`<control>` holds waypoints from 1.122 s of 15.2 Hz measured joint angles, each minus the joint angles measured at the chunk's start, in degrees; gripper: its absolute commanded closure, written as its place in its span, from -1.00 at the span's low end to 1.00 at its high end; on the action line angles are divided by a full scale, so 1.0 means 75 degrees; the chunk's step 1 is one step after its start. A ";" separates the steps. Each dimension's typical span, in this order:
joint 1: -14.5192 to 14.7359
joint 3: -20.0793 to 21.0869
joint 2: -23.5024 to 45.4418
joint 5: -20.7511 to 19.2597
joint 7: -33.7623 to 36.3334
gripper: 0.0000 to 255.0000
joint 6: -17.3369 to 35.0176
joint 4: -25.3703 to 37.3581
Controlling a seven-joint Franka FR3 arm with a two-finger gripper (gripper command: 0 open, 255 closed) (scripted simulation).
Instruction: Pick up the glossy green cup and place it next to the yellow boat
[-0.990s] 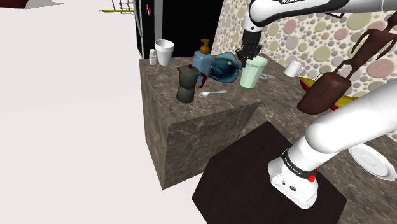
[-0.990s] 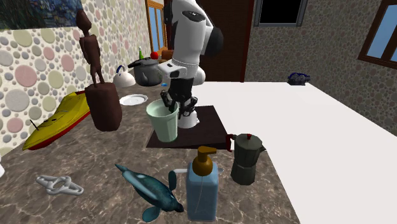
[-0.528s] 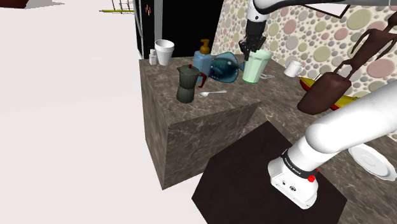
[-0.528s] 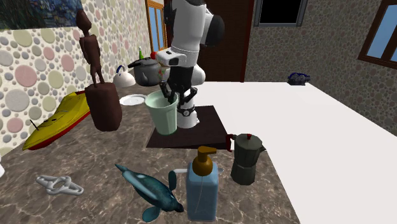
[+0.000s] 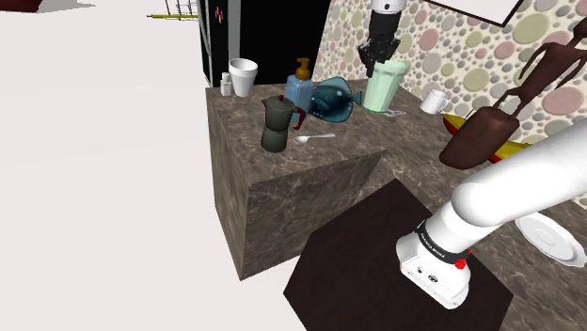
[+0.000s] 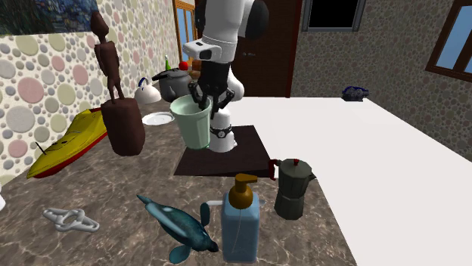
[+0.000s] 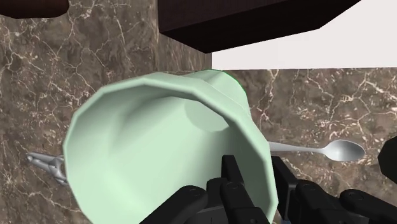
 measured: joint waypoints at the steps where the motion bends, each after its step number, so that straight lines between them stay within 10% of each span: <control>1: 0.0003 0.0004 -0.0025 0.0006 -0.0014 1.00 -0.0113 0.0088; 17: -0.0619 -0.1107 -0.0813 -0.0419 -0.1745 1.00 -0.0454 -0.0007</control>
